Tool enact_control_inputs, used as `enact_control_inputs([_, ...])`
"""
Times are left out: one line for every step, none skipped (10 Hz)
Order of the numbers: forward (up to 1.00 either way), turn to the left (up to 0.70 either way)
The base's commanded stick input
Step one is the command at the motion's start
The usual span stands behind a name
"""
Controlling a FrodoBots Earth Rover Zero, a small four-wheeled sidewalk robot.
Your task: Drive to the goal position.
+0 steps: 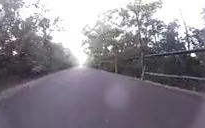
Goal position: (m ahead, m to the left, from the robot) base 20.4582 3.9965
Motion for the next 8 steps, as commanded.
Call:
enact_control_inputs([1.00,0.00])
enact_control_inputs([1.00,0.00])
enact_control_inputs([1.00,0.00])
enact_control_inputs([1.00,0.00])
enact_control_inputs([1.00,0.00])
enact_control_inputs([1.00,0.00])
enact_control_inputs([1.00,0.03])
enact_control_inputs([1.00,0.11])
